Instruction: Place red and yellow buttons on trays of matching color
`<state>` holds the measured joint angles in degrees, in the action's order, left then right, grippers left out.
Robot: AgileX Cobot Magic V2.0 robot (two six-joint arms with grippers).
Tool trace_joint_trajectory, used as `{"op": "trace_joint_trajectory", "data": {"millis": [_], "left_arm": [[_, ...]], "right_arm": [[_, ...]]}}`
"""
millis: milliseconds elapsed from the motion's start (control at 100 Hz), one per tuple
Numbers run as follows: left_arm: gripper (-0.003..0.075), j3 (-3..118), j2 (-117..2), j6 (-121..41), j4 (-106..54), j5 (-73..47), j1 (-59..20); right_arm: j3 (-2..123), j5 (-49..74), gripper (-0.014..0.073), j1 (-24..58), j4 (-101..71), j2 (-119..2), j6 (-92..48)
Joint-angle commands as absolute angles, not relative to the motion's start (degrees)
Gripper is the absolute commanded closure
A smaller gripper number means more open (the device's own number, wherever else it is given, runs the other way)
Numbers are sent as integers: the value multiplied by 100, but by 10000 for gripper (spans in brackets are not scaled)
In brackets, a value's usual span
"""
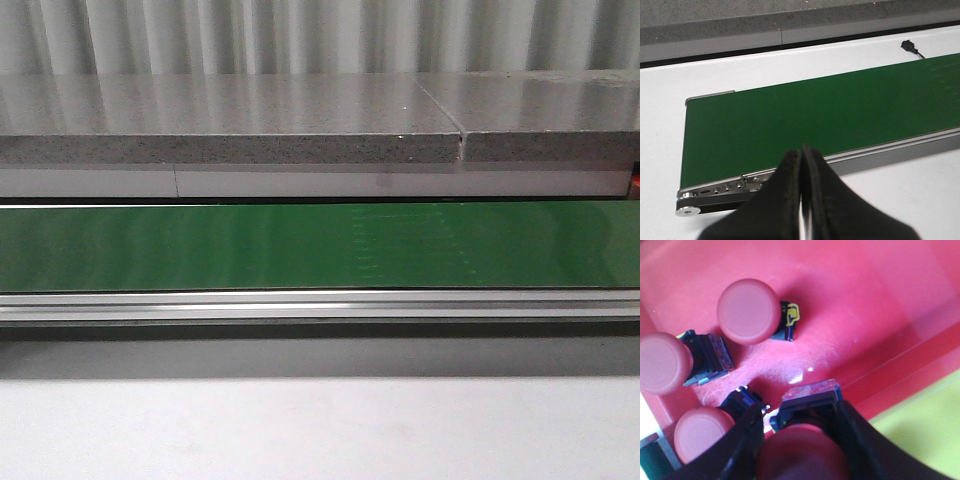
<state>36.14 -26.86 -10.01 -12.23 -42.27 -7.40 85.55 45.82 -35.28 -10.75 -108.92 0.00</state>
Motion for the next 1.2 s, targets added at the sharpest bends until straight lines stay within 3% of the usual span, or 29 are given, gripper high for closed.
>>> {"op": "trace_joint_trajectory", "data": {"millis": [0, 330, 400, 520, 590, 1000, 1070, 1190], "left_arm": [[740, 3762, -2711, -994, -1329, -3792, -785], [740, 3762, -2711, -994, -1329, -3792, -785], [740, 3762, -2711, -994, -1329, -3792, -785], [740, 3762, -2711, -994, -1329, -3792, -785], [740, 3762, -2711, -994, -1329, -3792, -785], [740, 3762, -2711, -994, -1329, -3792, -785], [740, 3762, -2711, -994, -1329, -3792, -785], [740, 3762, -2711, -994, -1329, -3792, -785]], "right_arm": [[8734, 4191, 441, -3546, -1215, -10694, 0], [8734, 4022, 424, -3546, -1420, -10988, -35], [8734, 3980, 337, -3546, -1471, -10988, -35], [8734, 3975, 111, -3546, -1515, -10988, -35], [8734, 3968, 64, -3546, -1515, -10983, -87], [8711, 4252, 71, -3539, -1502, -10338, -391], [8706, 4497, 125, -3483, -1502, -10170, -485], [8690, 4727, 330, -3292, -1496, -9916, -621]]}}
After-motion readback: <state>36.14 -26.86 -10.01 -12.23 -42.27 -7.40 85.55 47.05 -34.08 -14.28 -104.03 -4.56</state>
